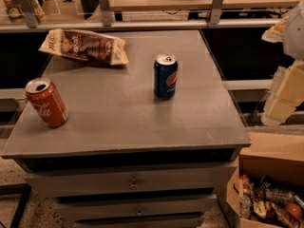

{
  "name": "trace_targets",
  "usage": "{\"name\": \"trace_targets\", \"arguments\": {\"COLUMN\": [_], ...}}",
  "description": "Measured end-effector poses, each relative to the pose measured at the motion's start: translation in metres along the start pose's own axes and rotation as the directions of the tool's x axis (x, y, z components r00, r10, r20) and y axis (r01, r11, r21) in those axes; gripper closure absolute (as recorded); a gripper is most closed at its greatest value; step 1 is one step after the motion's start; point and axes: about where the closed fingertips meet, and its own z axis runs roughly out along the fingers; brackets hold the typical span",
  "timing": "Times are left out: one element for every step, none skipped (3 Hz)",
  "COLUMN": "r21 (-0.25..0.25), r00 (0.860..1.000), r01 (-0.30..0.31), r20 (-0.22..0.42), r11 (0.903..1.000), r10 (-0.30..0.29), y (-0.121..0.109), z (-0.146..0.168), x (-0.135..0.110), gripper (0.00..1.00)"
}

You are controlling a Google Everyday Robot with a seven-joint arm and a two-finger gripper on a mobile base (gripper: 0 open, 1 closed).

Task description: Move pepsi can near brown chip bag

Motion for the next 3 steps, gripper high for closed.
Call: {"name": "trace_targets", "arguments": {"r21": [0.002,-0.032,-0.123], "r00": [1.000,0.998,0.979], "r01": [0.000,-0.009,-0.065], "r20": [0.004,0.056,0.185], "r11": [1.0000,0.9995,0.9903], "r10": [0.000,0.011,0.087], "y": [0.000,0.006,0.010], "z": [0.000,0.016,0.049], "x": [-0.002,-0.023,-0.051], "gripper": [0.00,0.00,0.00]}}
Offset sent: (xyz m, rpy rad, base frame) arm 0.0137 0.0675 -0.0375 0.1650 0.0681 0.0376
